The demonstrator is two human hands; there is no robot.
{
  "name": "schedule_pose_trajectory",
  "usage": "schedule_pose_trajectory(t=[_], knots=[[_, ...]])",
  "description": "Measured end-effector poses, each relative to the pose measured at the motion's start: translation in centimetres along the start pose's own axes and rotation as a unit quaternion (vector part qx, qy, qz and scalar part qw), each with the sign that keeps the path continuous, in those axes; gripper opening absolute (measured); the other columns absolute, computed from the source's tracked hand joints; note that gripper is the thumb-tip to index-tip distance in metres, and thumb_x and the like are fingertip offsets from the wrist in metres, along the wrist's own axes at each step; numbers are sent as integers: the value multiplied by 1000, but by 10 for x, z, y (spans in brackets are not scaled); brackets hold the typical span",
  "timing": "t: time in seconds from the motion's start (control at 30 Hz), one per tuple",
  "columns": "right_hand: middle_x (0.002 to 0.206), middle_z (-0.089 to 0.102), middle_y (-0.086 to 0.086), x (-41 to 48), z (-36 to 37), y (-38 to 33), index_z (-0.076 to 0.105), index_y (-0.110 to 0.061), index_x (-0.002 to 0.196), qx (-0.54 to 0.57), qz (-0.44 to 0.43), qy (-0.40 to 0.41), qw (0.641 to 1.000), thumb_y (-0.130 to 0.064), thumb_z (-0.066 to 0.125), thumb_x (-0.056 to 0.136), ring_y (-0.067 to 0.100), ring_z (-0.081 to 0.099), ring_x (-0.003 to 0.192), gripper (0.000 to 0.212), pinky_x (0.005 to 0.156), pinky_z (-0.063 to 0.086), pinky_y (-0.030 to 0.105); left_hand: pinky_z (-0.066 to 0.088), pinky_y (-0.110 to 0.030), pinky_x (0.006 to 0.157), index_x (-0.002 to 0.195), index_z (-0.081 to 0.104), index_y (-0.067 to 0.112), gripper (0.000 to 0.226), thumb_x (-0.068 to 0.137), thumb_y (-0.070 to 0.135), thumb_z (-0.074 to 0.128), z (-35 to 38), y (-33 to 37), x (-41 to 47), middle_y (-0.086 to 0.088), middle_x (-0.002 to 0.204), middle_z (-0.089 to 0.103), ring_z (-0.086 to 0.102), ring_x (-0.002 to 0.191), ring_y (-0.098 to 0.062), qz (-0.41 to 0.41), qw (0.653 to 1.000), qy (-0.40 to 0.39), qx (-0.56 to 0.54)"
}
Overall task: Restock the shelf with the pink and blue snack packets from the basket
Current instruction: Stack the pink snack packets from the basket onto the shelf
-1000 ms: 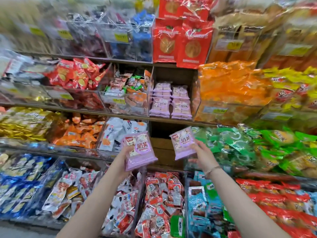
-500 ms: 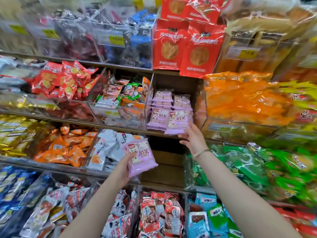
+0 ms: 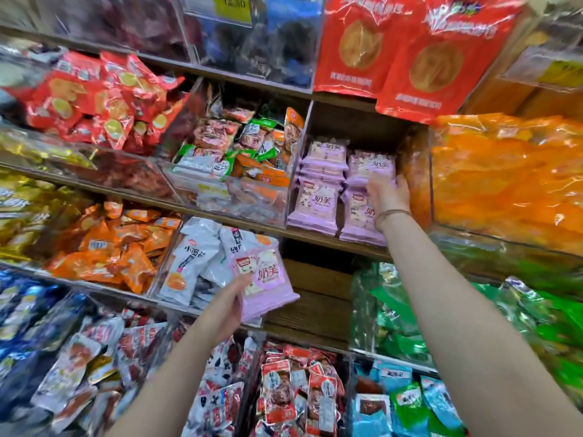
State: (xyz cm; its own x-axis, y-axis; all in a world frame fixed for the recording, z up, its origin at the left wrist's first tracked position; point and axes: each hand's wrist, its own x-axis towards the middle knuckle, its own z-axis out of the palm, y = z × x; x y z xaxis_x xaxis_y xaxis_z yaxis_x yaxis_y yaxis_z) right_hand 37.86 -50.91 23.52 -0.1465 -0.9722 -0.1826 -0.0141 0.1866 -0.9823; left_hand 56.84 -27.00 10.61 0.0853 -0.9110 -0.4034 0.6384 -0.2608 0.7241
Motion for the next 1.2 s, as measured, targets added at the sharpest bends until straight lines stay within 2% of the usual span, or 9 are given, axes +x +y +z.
schedule_pose_trajectory(t=[0.17, 0.23, 0.33, 0.47, 0.57, 0.87, 1.07, 1.13, 1.2], knots=[[142, 39, 13, -11, 2, 17, 20, -16, 147, -69, -92, -13, 993, 1, 57, 84, 16, 53, 106, 75, 90, 46, 27, 56, -33, 75, 127, 53, 15, 42, 89, 33, 55, -1, -2, -1, -12, 121, 66, 65, 108, -29, 4, 1000, -6, 8], [152, 19, 11, -15, 2, 24, 21, -17, 148, -193, -140, -5, 971, 4, 52, 85, 24, 50, 120, 72, 101, 38, 23, 56, -32, 76, 127, 53, 15, 43, 88, 34, 57, 1, -1, -3, -11, 122, 66, 64, 109, -28, 6, 1000, -8, 7], [156, -1, 11, -21, 2, 30, 25, -17, 146, -322, -202, 31, 925, 1, 52, 87, 26, 38, 130, 68, 92, 25, 9, 57, -33, 79, 128, 53, 16, 44, 88, 34, 54, 2, 0, -4, -10, 123, 65, 63, 111, -28, 4, 1000, -10, 9], [156, 6, 10, -16, 2, 29, 33, -16, 141, -466, -272, 75, 838, -12, 57, 87, 32, 25, 134, 60, 105, 35, 36, 56, -32, 79, 128, 53, 15, 45, 88, 35, 57, 4, 1, -7, -11, 124, 65, 63, 112, -27, 10, 1000, -16, 4], [156, 13, 9, 3, 3, 21, 28, -17, 143, -551, -242, -2, 798, -20, 53, 89, 34, 26, 130, 60, 105, 33, 40, 56, -30, 75, 127, 53, 15, 45, 87, 35, 54, 4, 1, -7, -10, 121, 66, 65, 108, -26, 6, 1000, -16, 6], [152, 24, 6, 27, 2, 7, 41, -16, 137, -509, -244, -79, 822, -9, 53, 86, 33, 24, 135, 52, 113, 25, 38, 56, -31, 73, 127, 53, 15, 47, 85, 35, 55, -1, 1, -1, -11, 119, 67, 67, 105, -26, -10, 1000, -13, -8], [156, 15, -2, -22, -5, 2, 27, -21, 146, -355, -263, -89, 893, -13, 56, 90, 14, 18, 143, 64, 106, 20, 15, 57, -30, 73, 124, 54, 16, 47, 81, 35, 56, 2, 1, -5, -10, 117, 68, 67, 103, -24, -5, 1000, -14, -16], [141, 38, -2, -63, -6, 16, 36, -21, 141, -308, -309, -110, 893, -17, 59, 88, -1, 38, 125, 58, 104, 30, 10, 57, -31, 73, 124, 54, 17, 48, 81, 37, 57, 0, 0, -3, -10, 117, 68, 67, 103, -25, -9, 1000, -9, -12], [115, 50, -8, -109, -4, 45, 46, -21, 132, -279, -304, -178, 893, -19, 62, 85, -10, 49, 91, 50, 79, 40, 0, 57, -30, 72, 122, 55, 17, 48, 79, 39, 59, -1, -1, -1, -10, 114, 70, 69, 100, -24, -18, 1000, 1, -13]])
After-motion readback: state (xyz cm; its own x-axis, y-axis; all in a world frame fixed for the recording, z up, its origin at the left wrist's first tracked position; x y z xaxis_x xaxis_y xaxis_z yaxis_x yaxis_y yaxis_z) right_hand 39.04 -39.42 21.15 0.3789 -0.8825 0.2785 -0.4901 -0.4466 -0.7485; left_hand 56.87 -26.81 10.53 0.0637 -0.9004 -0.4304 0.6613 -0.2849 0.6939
